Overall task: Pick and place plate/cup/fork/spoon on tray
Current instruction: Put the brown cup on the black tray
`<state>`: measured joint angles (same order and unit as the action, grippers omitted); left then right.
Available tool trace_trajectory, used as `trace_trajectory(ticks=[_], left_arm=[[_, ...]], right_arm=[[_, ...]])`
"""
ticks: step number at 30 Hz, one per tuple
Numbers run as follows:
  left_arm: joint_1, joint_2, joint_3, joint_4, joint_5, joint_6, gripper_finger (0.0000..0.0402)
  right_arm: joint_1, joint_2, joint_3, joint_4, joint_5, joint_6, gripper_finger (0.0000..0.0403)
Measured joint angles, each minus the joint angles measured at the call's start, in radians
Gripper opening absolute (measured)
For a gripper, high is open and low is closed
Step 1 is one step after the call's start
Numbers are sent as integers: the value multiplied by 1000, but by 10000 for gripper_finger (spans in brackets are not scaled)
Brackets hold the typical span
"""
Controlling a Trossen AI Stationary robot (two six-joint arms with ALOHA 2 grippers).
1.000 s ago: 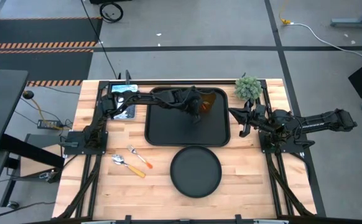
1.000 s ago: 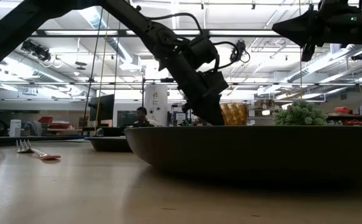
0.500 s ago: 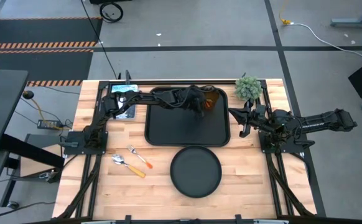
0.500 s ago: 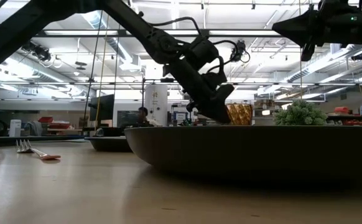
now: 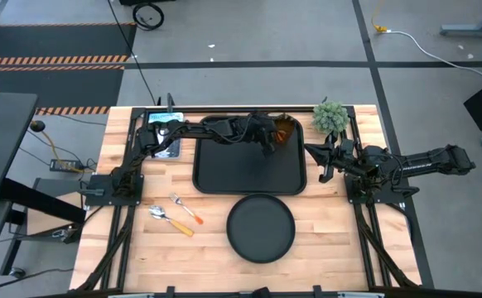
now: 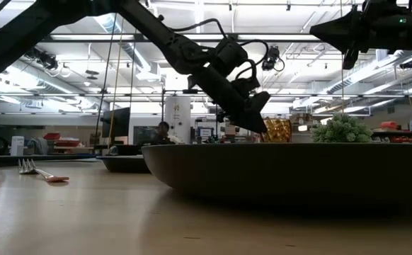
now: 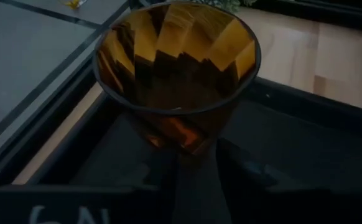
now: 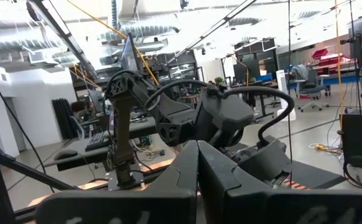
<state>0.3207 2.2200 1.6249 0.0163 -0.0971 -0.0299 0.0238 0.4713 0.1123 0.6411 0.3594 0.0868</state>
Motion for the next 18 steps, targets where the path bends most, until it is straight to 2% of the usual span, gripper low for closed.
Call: trace_trajectory(ticks=[11,18], left_arm=[[10,1,0,29,0,-10,116],[6,54,0,17,16,-52,116]], right_arm=[[1,0,0,20,-13,0,11],[1,0,0,25,-16,-2,11]])
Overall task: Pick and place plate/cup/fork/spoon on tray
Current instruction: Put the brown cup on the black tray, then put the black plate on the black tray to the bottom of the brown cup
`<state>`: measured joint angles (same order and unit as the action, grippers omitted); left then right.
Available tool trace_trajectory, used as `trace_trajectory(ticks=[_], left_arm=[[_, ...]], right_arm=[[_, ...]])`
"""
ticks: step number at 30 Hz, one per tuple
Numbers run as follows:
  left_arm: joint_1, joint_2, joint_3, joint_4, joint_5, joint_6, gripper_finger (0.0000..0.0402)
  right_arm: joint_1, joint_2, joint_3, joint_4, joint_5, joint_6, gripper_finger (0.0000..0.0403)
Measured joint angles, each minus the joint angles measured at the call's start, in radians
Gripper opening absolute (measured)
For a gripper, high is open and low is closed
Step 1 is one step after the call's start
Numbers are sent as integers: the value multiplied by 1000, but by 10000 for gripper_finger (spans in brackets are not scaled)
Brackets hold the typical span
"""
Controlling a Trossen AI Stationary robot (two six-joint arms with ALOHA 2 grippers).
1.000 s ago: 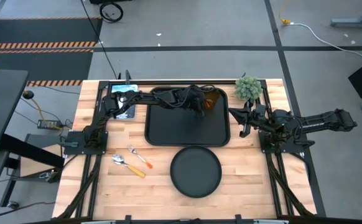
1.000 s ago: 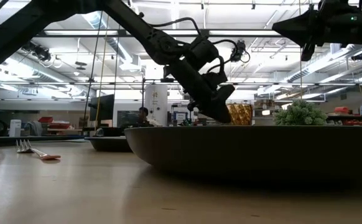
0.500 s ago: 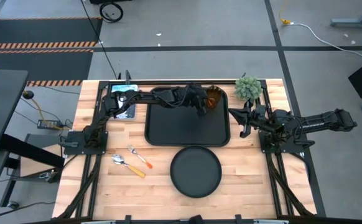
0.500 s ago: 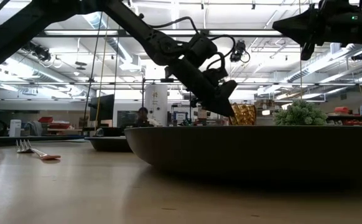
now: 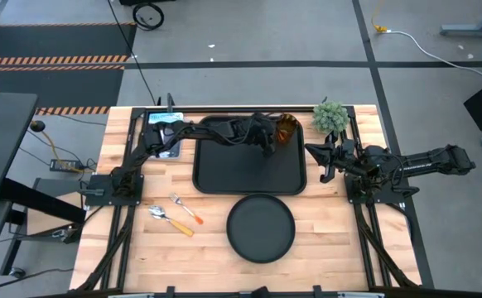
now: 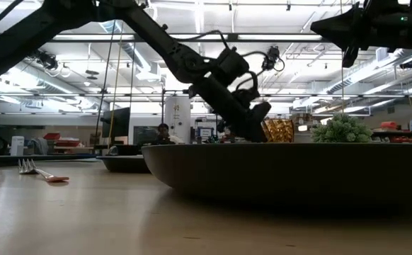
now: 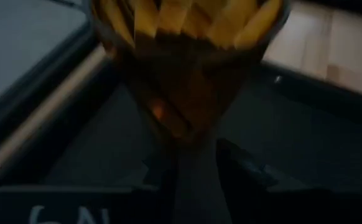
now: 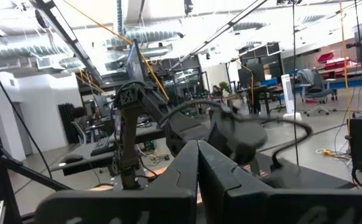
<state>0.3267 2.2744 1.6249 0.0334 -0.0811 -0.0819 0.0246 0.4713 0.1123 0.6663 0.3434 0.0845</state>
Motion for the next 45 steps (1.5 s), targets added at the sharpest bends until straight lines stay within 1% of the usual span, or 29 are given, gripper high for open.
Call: trace_trajectory(ticks=[8,13,17,20,23,28,30,32,35,38,41,45], left_arm=[[-8,15,0,30,-12,-3,116],[9,14,32,38,-13,-3,116],[2,14,32,4,7,13,116],[-12,-4,32,-87,33,27,116],[-36,-41,32,-223,44,57,116],[-105,-131,32,-519,75,64,116],[-135,-172,32,-637,114,36,116],[-167,-208,32,-717,147,3,116],[-217,-255,32,-817,159,-74,116],[-268,-275,32,-903,157,-147,116],[-314,-274,29,-975,157,-233,116],[-365,-274,-29,-984,157,-318,116]], right_arm=[[0,0,0,7,-2,1,11],[0,0,0,14,-2,-1,11],[0,0,0,14,-2,1,11],[0,0,0,14,-2,1,11],[0,0,0,14,-3,2,11],[1,0,0,13,-5,2,11],[1,0,0,13,-5,2,11],[1,0,0,13,-5,2,11],[2,0,0,10,-6,2,11],[2,0,0,8,-33,-2,11],[2,0,0,8,-74,-5,11],[2,0,0,6,-110,-6,11]])
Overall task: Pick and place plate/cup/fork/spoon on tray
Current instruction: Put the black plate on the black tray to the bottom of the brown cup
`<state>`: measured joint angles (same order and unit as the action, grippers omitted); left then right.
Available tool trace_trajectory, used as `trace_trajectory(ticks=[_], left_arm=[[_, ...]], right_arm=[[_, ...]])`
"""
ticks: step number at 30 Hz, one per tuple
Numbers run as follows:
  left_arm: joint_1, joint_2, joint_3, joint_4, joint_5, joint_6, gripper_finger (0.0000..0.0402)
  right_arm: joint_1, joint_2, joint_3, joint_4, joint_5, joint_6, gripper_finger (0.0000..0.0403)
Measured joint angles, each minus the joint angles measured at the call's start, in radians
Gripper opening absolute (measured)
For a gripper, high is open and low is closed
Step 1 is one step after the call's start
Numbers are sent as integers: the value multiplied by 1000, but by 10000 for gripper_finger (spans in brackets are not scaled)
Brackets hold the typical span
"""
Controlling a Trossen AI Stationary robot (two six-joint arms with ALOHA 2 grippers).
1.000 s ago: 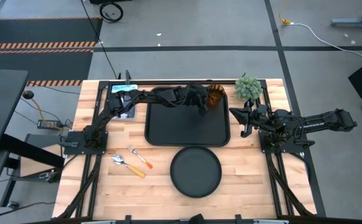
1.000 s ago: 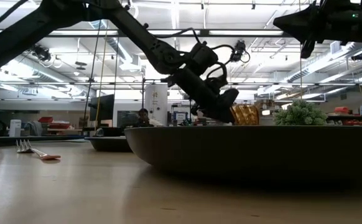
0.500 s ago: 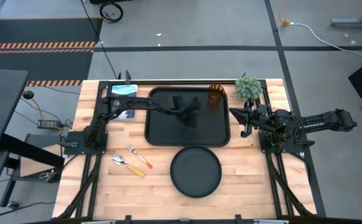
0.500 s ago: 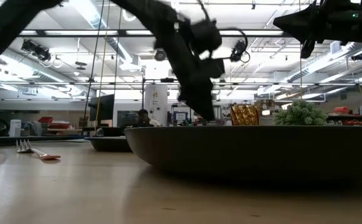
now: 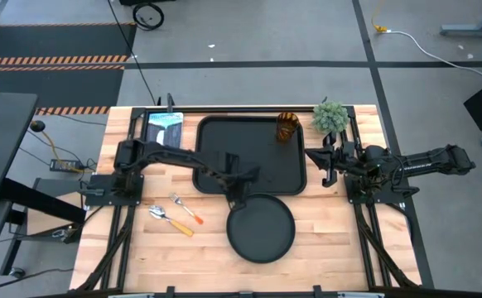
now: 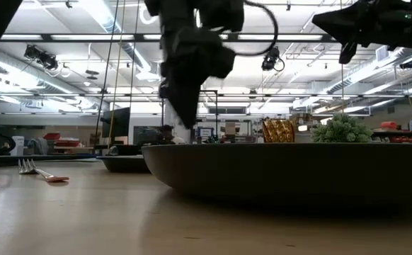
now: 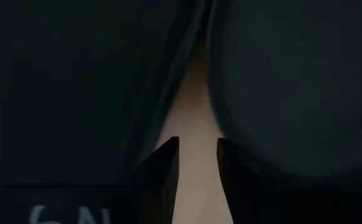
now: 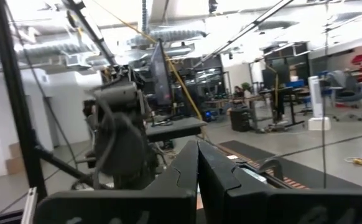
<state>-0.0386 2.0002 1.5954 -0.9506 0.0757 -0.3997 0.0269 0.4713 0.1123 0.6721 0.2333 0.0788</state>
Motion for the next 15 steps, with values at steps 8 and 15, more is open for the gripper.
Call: trace_trajectory(ticks=[8,15], left_arm=[[-94,-64,-100,24,-77,-143,116],[-111,-173,-289,271,-117,-321,116]], right_arm=[[0,0,0,-11,-27,-6,11],[-38,0,23,-153,-35,20,11]])
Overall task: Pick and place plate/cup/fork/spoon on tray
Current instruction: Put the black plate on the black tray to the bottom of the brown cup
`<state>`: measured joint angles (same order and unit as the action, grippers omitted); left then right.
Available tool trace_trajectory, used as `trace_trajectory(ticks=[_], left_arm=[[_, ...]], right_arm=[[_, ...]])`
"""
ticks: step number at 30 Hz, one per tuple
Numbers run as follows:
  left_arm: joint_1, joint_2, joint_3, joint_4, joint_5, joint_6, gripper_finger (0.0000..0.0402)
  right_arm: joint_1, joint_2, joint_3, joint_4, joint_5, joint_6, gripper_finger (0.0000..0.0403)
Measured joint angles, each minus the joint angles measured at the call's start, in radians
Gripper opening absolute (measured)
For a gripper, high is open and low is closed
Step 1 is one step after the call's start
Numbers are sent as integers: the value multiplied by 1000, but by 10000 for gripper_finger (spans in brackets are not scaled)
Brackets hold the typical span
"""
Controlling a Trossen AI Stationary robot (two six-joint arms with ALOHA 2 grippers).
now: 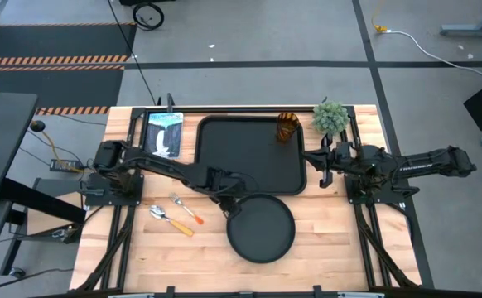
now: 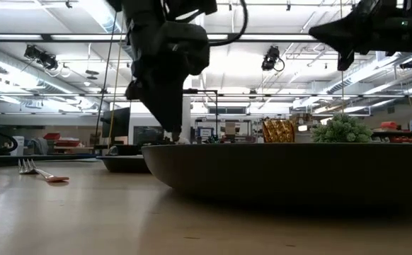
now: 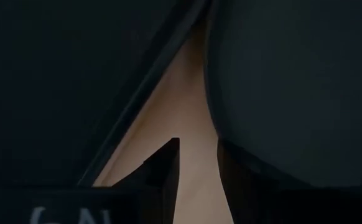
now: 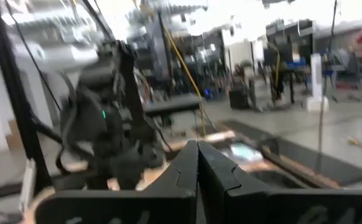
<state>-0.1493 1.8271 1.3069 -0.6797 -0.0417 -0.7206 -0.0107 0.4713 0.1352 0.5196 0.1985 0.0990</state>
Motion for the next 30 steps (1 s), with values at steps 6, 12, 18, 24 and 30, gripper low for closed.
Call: trace_trajectory(ticks=[6,12,18,24,30], left_arm=[[-2,-16,-29,70,-31,-160,130],[-22,-10,-30,105,-47,-282,176],[-64,25,-32,118,-65,-357,186],[-81,56,-30,127,-63,-395,170],[-93,99,-31,142,-38,-401,147]], right_arm=[[-45,0,40,-97,-36,-48,11],[-58,0,44,-100,-70,-81,11],[-58,0,44,-101,-119,-96,11],[-58,0,44,-103,-126,-109,11],[-58,2,44,-88,-125,-110,11]])
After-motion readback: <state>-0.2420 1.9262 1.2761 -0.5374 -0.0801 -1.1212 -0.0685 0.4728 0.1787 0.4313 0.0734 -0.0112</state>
